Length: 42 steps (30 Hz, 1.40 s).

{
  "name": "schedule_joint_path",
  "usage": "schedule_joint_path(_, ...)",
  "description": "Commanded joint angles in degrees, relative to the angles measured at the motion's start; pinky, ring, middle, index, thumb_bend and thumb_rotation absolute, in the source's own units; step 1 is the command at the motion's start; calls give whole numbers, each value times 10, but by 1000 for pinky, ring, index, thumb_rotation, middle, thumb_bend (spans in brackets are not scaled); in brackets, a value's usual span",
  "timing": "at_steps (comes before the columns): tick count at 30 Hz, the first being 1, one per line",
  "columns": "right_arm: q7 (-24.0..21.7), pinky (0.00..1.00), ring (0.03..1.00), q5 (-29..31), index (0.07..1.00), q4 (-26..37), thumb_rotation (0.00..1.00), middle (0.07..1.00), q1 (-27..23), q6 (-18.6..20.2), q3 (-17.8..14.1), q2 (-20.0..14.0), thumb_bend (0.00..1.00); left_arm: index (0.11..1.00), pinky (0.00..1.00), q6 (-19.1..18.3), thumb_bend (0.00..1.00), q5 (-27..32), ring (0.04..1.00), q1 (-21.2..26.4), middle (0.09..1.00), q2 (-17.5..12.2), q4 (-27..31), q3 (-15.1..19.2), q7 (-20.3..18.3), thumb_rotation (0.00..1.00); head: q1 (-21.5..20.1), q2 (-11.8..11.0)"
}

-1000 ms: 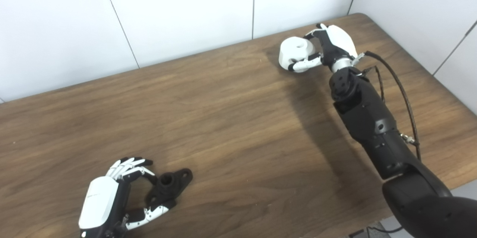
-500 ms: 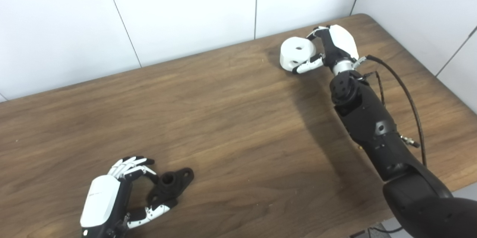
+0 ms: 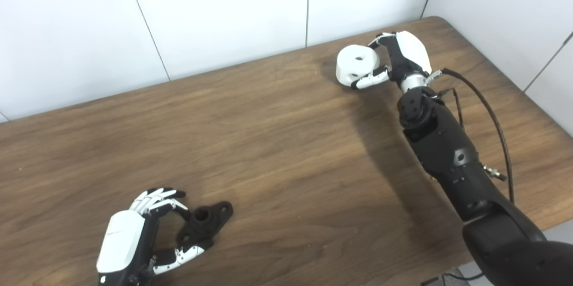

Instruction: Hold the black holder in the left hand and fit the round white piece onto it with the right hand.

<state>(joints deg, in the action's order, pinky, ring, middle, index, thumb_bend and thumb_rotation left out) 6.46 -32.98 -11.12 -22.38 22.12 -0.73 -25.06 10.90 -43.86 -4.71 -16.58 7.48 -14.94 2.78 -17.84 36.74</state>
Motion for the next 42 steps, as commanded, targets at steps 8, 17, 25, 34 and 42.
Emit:
schedule_joint_path(8,-74,941,960,-12,485,148,142,872,0,11,26,-26,525,484,897,-8,522,-18,825,-13,762,9,-31,-13,6,49,23,-6)
schedule_joint_path(17,-166,862,919,-19,485,262,141,861,17,45,71,-12,526,484,888,-2,523,-26,818,-13,758,15,-42,-23,22,50,54,-9)
schedule_joint_path(25,-241,869,915,-37,485,319,141,863,29,48,103,12,526,484,894,-5,523,-33,827,-15,765,25,-44,-29,28,50,87,-3)
schedule_joint_path(34,-296,932,937,-42,485,363,140,876,46,44,138,34,526,485,911,-10,523,-43,836,-18,770,38,-46,-38,31,51,110,8)
schedule_joint_path(42,-320,964,950,-38,484,394,138,877,58,40,149,48,525,485,931,-31,523,-60,847,-21,778,54,-41,-51,32,53,158,16)
